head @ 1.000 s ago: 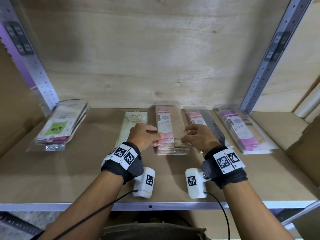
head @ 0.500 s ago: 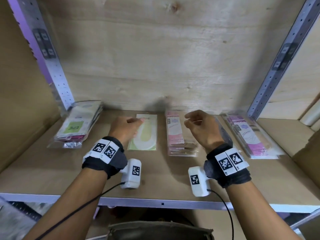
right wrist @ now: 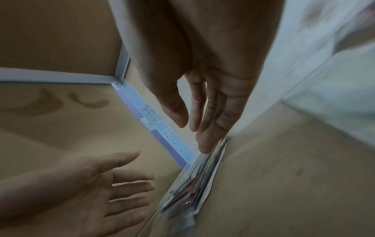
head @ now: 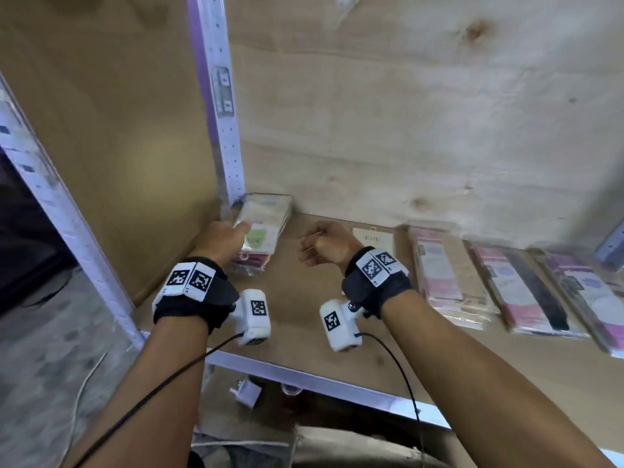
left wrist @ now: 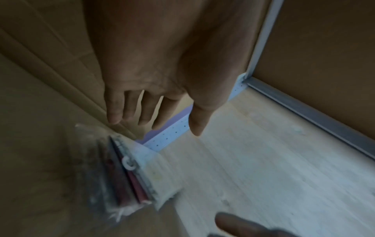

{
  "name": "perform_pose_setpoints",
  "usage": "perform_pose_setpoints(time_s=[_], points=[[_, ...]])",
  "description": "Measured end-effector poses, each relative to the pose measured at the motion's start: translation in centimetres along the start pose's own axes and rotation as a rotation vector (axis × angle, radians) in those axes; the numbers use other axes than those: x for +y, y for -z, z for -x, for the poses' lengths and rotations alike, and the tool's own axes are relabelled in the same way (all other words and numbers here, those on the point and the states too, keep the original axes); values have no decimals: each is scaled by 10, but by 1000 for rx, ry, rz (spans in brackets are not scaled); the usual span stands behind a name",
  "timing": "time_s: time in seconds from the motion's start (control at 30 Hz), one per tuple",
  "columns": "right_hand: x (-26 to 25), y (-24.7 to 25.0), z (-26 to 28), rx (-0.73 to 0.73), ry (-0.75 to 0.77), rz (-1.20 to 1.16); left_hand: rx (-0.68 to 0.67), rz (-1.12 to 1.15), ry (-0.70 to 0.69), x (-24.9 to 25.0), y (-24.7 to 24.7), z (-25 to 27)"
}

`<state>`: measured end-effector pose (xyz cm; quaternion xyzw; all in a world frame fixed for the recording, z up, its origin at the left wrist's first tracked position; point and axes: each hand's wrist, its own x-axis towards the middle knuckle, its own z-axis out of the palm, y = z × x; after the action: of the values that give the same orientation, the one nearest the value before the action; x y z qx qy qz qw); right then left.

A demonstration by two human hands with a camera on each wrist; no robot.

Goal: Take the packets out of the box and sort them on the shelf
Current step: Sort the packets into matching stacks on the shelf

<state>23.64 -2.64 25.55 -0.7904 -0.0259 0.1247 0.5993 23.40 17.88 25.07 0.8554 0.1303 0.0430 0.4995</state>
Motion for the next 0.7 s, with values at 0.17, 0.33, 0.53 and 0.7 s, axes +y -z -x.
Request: perform_pose_setpoints(time_s=[0.17, 0.33, 0.53, 0.7], points=[[-3, -36, -29, -15, -64, -58, -59, -32, -33, -12, -6, 2], [7, -50, -44, 117, -75, -57, -47, -18, -16, -17, -6, 1], [15, -31, -32, 94, -72, -170, -83, 27, 12, -27, 1, -1], [8, 0, 5, 59, -11, -372, -74, -225, -182, -10, -2, 17]])
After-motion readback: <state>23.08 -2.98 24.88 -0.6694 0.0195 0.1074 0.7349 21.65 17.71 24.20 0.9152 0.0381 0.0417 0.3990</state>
